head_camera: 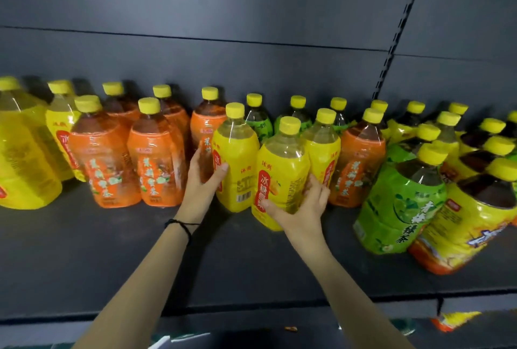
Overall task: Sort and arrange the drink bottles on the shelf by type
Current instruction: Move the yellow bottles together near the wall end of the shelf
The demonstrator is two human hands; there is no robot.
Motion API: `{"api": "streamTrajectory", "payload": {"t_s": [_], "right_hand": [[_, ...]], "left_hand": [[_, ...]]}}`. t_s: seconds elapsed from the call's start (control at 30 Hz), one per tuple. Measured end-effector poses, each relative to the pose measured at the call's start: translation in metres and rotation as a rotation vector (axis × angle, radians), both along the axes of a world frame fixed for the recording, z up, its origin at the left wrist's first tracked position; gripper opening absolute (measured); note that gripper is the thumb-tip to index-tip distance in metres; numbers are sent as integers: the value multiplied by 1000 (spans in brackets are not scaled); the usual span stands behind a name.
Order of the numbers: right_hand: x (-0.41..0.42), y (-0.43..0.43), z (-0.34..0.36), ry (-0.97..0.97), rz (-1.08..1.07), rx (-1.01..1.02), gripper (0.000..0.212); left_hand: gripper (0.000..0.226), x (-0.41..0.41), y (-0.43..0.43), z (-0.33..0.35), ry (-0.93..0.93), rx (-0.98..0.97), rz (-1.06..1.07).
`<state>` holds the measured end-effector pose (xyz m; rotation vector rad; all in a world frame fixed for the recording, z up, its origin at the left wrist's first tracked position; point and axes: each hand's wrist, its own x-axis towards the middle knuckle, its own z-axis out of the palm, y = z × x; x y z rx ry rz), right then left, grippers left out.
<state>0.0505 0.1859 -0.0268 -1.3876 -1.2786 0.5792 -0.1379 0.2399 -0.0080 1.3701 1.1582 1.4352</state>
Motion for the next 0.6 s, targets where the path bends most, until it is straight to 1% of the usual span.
{"api": "streamTrajectory", "payload": {"t_s": [0.1,0.17,0.23,0.27,0.3,0.37,0.43,0.5,0.6], "right_hand": [[-6,5,0,13,-65,18,112],[-6,6,1,42,-82,44,105],[-4,7,1,40,-79,61,102],[-2,7,1,29,-75,60,101],[0,8,1,20,-66,53,102],[5,8,-1,21,-15,41,101],[8,6,-2,57,57,21,101],[13,2,-1,82,132,-5,101],[22,-4,-1,71,244,-29,97]], "left_hand": [[68,-3,3,1,-37,-16,-48],[75,-2,2,3,-53,-28,-73],[91,0,-3,1,11,-37,-25],[95,0,-6,-2,57,-49,24],[93,0,-8,-6,81,-49,68],[81,-1,-13,-12,64,8,123],[73,-1,-15,-14,-11,65,121],[74,-2,-15,-11,-91,72,30],[88,-2,-13,-12,-105,67,-38]]}}
